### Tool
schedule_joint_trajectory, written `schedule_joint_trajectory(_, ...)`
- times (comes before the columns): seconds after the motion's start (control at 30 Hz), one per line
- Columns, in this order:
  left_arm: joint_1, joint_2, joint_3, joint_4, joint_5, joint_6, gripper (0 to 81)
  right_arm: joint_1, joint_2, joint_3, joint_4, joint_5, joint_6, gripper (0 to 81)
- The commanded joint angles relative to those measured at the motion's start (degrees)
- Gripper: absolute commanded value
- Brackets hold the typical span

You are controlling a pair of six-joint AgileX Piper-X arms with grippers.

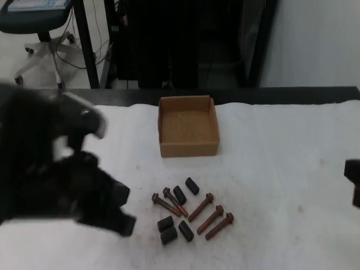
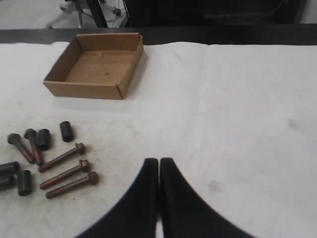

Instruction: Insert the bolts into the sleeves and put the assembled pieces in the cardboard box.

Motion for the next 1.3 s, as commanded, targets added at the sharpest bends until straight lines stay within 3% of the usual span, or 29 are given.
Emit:
schedule_joint_trajectory(0.0, 0.1, 14.82, -12.02, 10.22, -0.16, 0.13, 0.2, 0.17, 7.1, -5.57, 3.98, 0.76, -1.48, 0.8)
schedule_joint_trajectory(0.1, 0.1, 25.47, -19.06, 16.48, -0.16, 0.13, 0.2, 1.73, 14.7, -11.35, 10.73, 0.76, -1.48, 0.8)
schedule_joint_trajectory(0.23, 0.1, 33.28, -24.55, 18.41, -0.16, 0.13, 0.2, 7.31, 22.83, -16.25, 13.15, -0.74, -0.1, 0.8)
schedule_joint_trajectory(0.5, 0.1, 34.28, -25.38, 17.27, 0.38, 4.62, 0.2, 20.2, 31.91, -17.83, 3.75, -2.28, 7.92, 0.8)
schedule_joint_trajectory(0.6, 0.1, 34.18, -25.38, 15.98, 4.08, 3.08, 0.2, 23.05, 34.69, -17.83, -0.88, -7.0, 9.09, 0.1)
schedule_joint_trajectory(0.67, 0.1, 34.18, -25.38, 15.07, 8.07, 2.96, 0.2, 24.66, 36.01, -17.83, -2.81, -8.01, 9.09, 4.1)
schedule_joint_trajectory(0.77, -0.03, 34.18, -25.38, 13.8, 12.68, 2.71, 0.2, 25.98, 37.6, -17.83, -3.85, -8.01, 9.09, 14.4)
schedule_joint_trajectory(0.93, -0.16, 34.18, -25.38, 10.57, 13.19, 3.61, 0.1, 25.79, 38.41, -17.83, -3.83, -7.14, 10.77, 31.3)
schedule_joint_trajectory(1.03, -0.27, 34.18, -25.38, 8.87, 13.19, 3.47, 3.6, 25.39, 38.41, -17.83, -3.83, -7.17, 10.75, 32.1)
schedule_joint_trajectory(1.27, -0.27, 34.06, -25.38, 8.22, 12.16, -2.99, 22.3, 25.32, 38.41, -17.83, -3.71, -7.04, 10.56, 32.1)
